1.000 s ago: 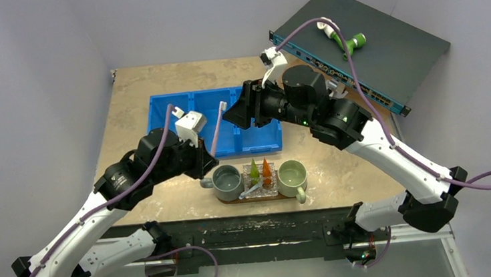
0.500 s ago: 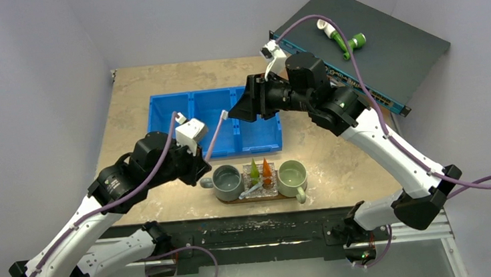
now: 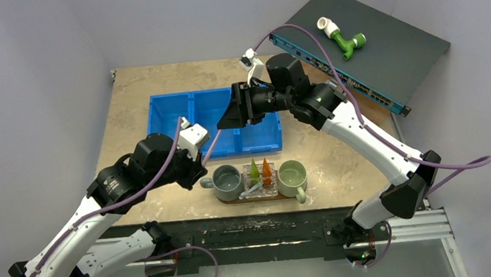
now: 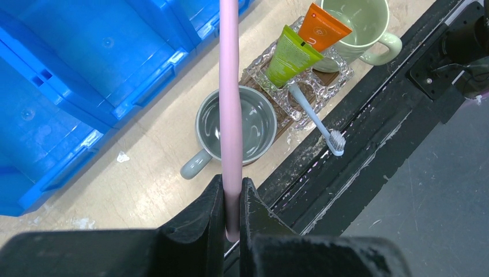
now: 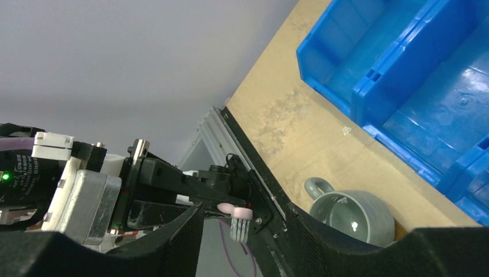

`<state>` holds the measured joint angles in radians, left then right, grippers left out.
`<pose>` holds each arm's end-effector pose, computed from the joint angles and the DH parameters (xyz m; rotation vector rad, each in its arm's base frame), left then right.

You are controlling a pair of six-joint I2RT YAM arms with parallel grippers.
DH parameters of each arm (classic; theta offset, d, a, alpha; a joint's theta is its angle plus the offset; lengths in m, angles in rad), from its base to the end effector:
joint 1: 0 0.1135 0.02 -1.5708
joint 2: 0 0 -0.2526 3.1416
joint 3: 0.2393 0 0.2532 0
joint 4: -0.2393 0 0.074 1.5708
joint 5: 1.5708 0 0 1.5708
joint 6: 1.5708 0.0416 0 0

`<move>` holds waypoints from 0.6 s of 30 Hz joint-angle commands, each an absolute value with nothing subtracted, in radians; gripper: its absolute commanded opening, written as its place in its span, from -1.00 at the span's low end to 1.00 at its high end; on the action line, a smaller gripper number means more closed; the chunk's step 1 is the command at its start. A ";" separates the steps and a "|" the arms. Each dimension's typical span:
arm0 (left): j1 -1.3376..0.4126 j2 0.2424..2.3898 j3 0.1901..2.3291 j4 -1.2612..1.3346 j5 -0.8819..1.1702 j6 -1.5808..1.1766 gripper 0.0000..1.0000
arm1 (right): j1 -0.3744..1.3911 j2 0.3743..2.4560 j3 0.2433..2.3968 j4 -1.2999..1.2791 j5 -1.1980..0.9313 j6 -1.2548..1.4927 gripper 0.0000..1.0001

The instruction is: Prepare toiletry sets of a toothbrush and toothpaste on the tray

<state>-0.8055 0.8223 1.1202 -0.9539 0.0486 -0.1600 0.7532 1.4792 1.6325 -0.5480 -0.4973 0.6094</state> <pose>0.1074 -0.1148 0.3577 0.7521 2.1625 -0.5724 0.2293 0.2422 0.4194 -0.5181 2.1211 1.3286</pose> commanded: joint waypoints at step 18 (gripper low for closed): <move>-0.814 0.799 1.129 -0.931 0.037 -0.127 -1.00 | 0.753 1.490 1.652 -0.472 -0.592 0.649 -0.35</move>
<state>-0.8078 0.8055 1.1202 -0.9592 0.0467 -0.1452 0.7532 1.4918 1.6321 -0.5064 -0.5709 0.6437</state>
